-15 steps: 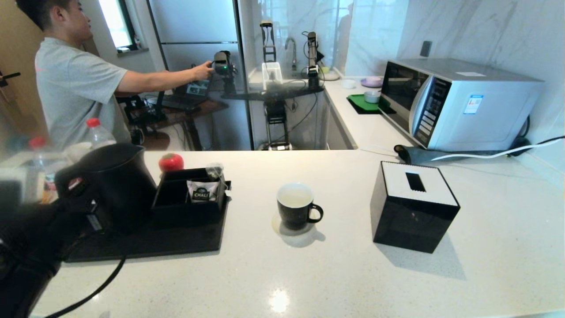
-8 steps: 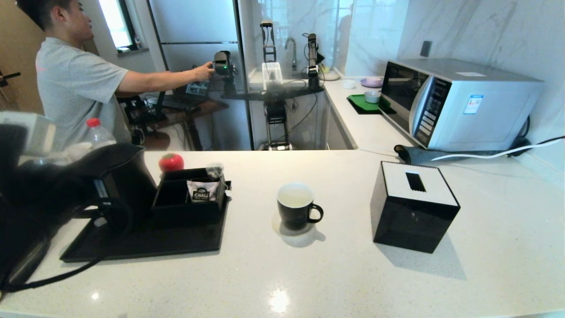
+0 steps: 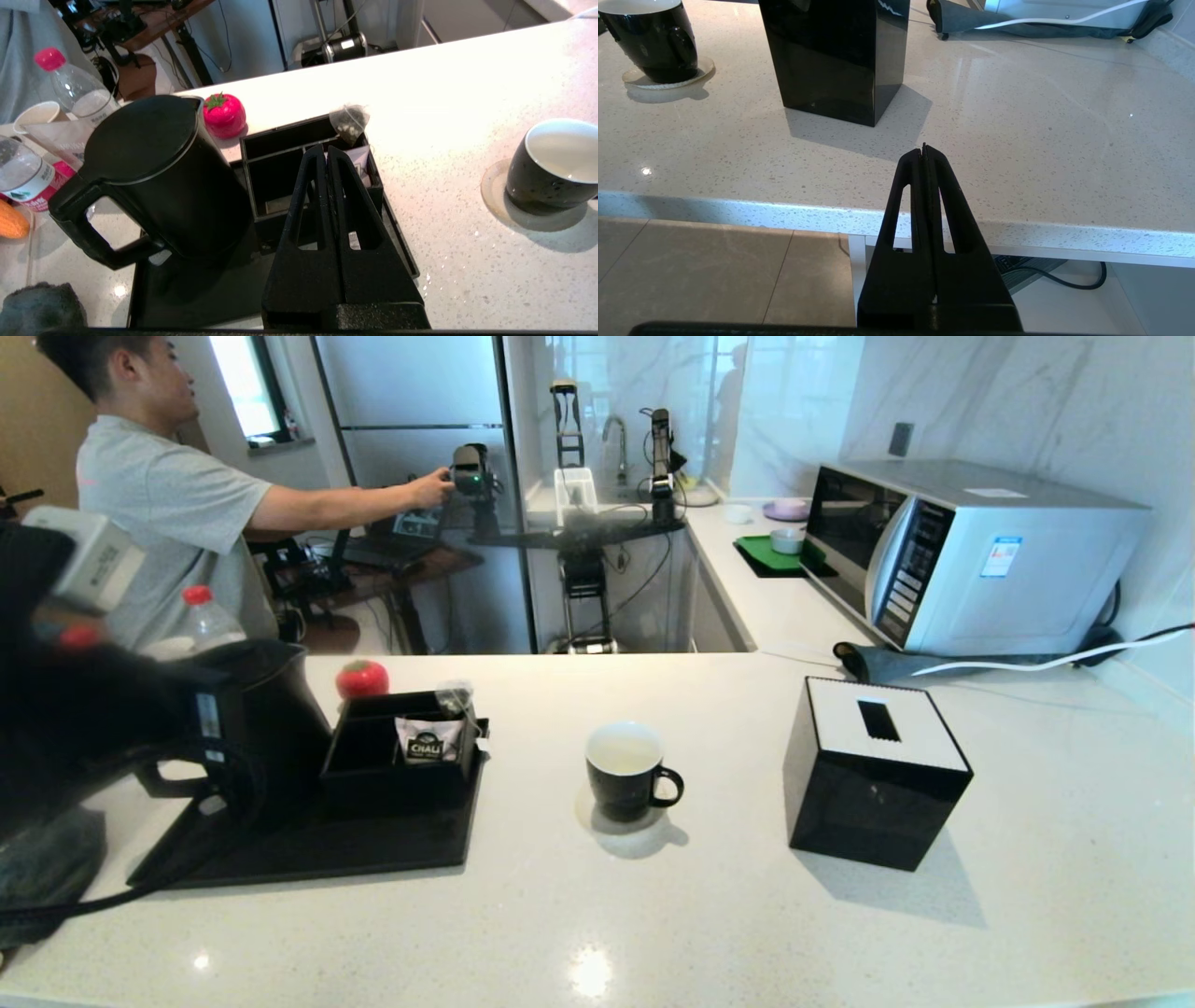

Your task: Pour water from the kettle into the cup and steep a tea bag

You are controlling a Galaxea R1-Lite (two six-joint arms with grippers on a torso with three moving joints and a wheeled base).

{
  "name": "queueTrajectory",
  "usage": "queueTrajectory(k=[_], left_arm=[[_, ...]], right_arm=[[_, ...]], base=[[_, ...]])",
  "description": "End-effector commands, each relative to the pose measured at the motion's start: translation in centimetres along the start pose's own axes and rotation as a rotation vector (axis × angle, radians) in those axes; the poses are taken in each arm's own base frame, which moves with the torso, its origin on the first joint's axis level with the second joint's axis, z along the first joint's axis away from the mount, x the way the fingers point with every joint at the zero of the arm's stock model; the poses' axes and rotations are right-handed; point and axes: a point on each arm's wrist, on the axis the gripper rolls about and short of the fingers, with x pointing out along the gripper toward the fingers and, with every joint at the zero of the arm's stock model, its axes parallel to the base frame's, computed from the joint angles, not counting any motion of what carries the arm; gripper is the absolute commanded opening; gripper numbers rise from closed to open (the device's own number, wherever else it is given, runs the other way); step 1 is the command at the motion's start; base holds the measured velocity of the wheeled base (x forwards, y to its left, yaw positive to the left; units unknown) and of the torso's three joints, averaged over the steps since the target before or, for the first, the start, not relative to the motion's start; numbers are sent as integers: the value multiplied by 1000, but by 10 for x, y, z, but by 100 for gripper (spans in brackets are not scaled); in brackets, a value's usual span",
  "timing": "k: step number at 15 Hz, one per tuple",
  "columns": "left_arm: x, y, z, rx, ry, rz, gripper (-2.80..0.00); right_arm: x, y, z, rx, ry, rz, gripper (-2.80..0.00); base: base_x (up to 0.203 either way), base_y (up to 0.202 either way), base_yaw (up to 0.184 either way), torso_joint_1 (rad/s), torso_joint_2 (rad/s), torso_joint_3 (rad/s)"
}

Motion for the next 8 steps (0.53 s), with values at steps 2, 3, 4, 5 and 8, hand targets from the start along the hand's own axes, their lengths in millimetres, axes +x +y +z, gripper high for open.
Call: queueTrajectory(k=[2, 3, 4, 5, 8], left_arm=[[-2, -4, 3, 7, 6, -27, -280], [-2, -4, 6, 10, 12, -31, -280], [-2, -5, 10, 13, 20, -38, -280], [0, -6, 14, 16, 32, -55, -280], [13, -8, 22, 24, 76, -72, -280]], right_arm=[[0, 0, 0, -1, 1, 1, -280], [0, 0, 0, -1, 1, 1, -280], [0, 0, 0, -1, 1, 1, -280], [0, 0, 0, -1, 1, 1, -280], [0, 0, 0, -1, 1, 1, -280]], base=[[0, 0, 0, 0, 0, 0], [0, 0, 0, 0, 0, 0], [0, 0, 0, 0, 0, 0], [0, 0, 0, 0, 0, 0], [0, 0, 0, 0, 0, 0]])
